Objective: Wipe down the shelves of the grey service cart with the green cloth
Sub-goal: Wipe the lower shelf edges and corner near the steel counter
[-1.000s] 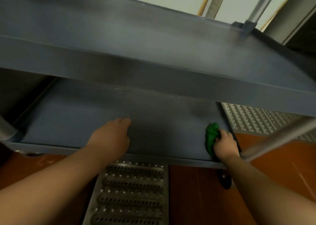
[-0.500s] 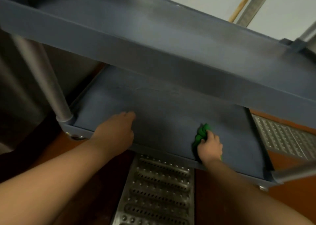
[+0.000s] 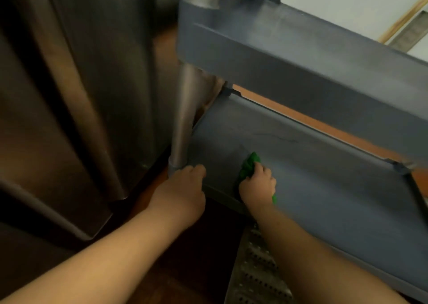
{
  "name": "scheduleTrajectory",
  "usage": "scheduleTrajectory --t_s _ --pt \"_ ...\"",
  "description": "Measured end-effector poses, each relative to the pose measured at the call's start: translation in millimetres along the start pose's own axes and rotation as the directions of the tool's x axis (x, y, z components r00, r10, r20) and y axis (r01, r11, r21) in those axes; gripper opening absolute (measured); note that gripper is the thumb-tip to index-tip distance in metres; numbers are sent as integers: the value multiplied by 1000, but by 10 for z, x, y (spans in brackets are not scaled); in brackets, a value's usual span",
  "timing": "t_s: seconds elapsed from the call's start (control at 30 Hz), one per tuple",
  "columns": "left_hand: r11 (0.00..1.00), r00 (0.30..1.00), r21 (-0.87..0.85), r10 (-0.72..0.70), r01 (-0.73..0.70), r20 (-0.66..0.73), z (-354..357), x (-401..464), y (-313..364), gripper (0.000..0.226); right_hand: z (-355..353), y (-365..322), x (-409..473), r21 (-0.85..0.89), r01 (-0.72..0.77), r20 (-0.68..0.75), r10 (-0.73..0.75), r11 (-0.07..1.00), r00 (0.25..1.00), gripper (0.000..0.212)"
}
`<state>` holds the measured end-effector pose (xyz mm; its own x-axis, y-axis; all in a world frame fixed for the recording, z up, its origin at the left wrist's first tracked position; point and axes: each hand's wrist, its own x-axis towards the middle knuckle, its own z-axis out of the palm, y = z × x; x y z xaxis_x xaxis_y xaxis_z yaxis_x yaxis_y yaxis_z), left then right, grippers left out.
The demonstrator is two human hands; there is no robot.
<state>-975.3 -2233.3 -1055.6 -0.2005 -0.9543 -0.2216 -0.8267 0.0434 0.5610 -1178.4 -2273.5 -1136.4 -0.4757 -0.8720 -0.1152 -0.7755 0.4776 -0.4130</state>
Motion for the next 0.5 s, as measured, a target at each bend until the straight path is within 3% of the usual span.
scheduleTrajectory --t_s 0.3,0.4,0.5 --pt "994 997 -97 -54 49 -52 -119 -2 -296 52 416 -927 158 49 136 125 -141 990 982 65" --pt "992 994 -117 -66 56 -82 -143 -17 -380 54 542 -1093 172 163 210 138 -233 964 963 62" --pt "991 993 -113 -76 66 -88 -143 -28 -415 52 596 -1227 164 322 234 130 -288 917 949 42"
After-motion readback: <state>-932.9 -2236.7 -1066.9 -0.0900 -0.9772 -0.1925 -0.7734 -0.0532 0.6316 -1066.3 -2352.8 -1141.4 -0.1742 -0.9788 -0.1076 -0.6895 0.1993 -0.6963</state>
